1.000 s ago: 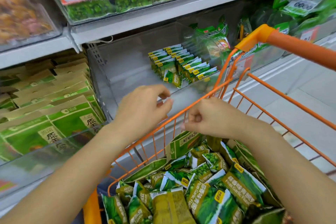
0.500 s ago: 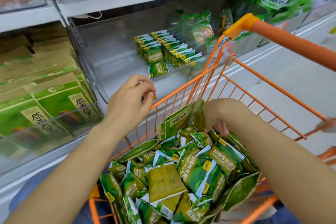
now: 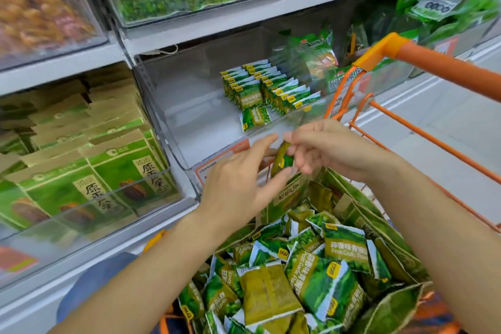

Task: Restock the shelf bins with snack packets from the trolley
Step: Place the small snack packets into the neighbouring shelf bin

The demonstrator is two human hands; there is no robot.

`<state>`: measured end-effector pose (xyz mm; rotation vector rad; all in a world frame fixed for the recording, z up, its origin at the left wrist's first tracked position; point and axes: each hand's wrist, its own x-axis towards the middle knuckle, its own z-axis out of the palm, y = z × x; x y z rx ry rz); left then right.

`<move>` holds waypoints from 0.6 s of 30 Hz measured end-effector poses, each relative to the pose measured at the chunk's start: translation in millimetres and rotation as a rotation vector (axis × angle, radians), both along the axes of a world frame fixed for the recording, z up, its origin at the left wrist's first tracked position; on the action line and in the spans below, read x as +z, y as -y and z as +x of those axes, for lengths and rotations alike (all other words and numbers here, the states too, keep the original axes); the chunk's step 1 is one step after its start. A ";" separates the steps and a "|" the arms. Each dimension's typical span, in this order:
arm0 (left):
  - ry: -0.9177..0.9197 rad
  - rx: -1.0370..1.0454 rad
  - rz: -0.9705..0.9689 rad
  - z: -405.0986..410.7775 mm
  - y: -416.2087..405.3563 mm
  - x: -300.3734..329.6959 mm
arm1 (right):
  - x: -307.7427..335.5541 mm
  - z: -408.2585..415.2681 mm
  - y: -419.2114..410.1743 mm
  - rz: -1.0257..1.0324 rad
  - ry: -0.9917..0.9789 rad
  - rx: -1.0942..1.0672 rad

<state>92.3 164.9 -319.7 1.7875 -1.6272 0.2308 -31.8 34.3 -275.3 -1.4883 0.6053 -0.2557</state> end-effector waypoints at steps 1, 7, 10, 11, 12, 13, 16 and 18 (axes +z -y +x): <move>-0.137 -0.008 -0.019 2.1 -0.3 0.5 | 0.2 0.4 0.9 0.019 0.051 -0.056; -0.871 -0.163 -0.040 9.5 0.7 8.6 | -5.7 1.9 3.1 -0.292 0.064 -0.166; -0.900 -0.195 -0.015 10.2 0.3 10.7 | -8.3 3.0 -1.4 -0.224 0.080 -0.035; -0.916 -0.191 -0.015 10.3 -0.2 11.0 | -7.8 3.6 -2.7 -0.217 0.112 -0.044; -0.932 -0.179 -0.017 10.6 0.1 10.2 | -9.2 4.4 -2.3 -0.237 0.138 -0.063; -0.932 -0.158 -0.019 10.6 -0.1 10.0 | -10.3 5.3 -2.6 -0.266 0.152 -0.074; -0.832 -0.070 0.005 13.5 1.4 6.9 | -16.9 7.9 -3.8 -0.301 0.187 -0.043; -0.833 -0.027 0.004 15.2 3.3 5.3 | -20.1 10.4 -6.8 -0.322 0.187 -0.036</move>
